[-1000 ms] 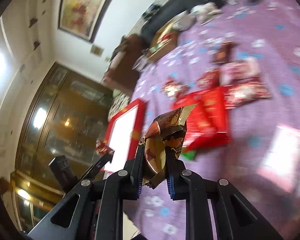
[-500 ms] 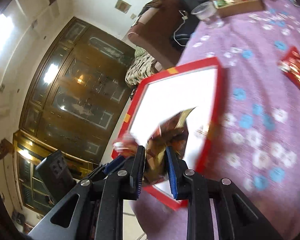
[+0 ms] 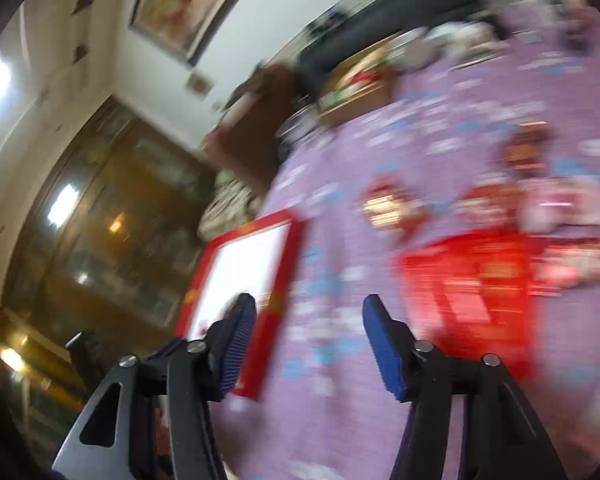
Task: Organize snacks
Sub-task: 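Grasp the long red tube with the left tool while the right tool grasps the pink-white packet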
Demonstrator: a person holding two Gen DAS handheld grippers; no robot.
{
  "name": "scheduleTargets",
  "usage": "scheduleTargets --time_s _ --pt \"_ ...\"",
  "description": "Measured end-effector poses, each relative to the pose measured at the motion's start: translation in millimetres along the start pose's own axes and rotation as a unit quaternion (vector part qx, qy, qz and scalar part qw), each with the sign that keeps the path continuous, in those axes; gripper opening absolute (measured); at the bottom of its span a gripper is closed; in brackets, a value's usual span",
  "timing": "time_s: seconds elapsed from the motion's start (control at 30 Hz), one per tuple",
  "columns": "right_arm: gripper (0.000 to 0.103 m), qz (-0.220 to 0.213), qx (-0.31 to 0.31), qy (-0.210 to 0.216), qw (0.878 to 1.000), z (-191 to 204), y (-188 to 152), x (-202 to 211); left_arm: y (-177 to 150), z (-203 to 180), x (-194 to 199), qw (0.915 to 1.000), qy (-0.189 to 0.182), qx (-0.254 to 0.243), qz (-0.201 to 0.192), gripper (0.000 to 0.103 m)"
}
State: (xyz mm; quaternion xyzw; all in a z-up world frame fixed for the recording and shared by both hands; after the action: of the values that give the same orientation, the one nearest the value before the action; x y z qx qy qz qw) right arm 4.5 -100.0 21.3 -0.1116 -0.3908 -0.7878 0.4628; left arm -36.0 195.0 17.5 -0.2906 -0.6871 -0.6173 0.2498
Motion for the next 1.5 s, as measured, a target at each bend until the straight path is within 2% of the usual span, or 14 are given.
scheduleTargets --time_s 0.13,0.2,0.3,0.47,0.67,0.7,0.73,0.77,0.8,0.97,1.07,1.23,1.4,1.5 --pt "0.067 -0.036 -0.038 -0.057 0.997 -60 -3 58 -3 -44 -2 0.9985 -0.04 -0.035 0.01 0.057" --pt "0.068 -0.043 -0.053 -0.08 0.994 -81 -8 75 -7 -69 -3 0.9967 -0.054 -0.059 0.016 0.065" --pt "0.07 -0.038 -0.076 -0.125 0.989 -112 -27 99 -15 -102 -7 0.9926 -0.075 -0.093 0.026 0.065" --pt "0.07 -0.006 -0.065 -0.178 0.982 -119 -45 92 -23 -133 -16 0.9884 -0.095 -0.107 0.051 0.065" --pt "0.07 -0.001 0.01 -0.279 0.96 -120 -46 59 -13 -139 -21 0.9894 -0.09 -0.098 0.059 0.065" --pt "0.064 -0.003 0.031 -0.306 0.951 -119 -46 55 -12 -140 -22 0.9895 -0.091 -0.095 0.061 0.065" --pt "0.051 -0.004 0.046 -0.326 0.944 -121 -45 51 -11 -141 -24 0.9894 -0.092 -0.092 0.064 0.065" --pt "0.045 -0.003 0.072 -0.353 0.933 -120 -46 49 -9 -144 -26 0.9892 -0.094 -0.089 0.068 0.065" --pt "0.044 -0.002 0.091 -0.362 0.928 -119 -47 47 -7 -147 -29 0.9887 -0.097 -0.088 0.072 0.065" --pt "0.042 -0.012 0.095 -0.337 0.936 -126 -45 59 0 -178 -51 0.9837 -0.12 -0.08 0.107 0.065" --pt "0.043 -0.022 0.071 -0.302 0.95 -130 -42 65 1 -196 -68 0.9814 -0.127 -0.067 0.128 0.065" --pt "0.046 -0.017 0.079 -0.307 0.948 -126 -41 60 -5 -224 -102 0.979 -0.109 -0.053 0.164 0.065" --pt "0.047 -0.023 0.067 -0.288 0.955 -128 -39 62 -9 -243 -110 0.9803 -0.102 -0.069 0.155 0.065" --pt "0.047 -0.026 0.059 -0.276 0.959 -129 -38 64 -8 -254 -112 0.9799 -0.103 -0.088 0.147 0.051"
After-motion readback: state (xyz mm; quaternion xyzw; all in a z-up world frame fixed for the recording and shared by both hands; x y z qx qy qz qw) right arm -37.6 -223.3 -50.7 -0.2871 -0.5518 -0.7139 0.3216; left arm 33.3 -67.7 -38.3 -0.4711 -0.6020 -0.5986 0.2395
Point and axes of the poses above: each gripper's, at about its wrist camera, not at the fingertips, and x roughly against the way its jaws point, z to its left, y to its top, the point moved 8 cm from there along -x, roughly the way its jaws point, and after that the axes turned 1 degree about y, right-handed, at the moved point
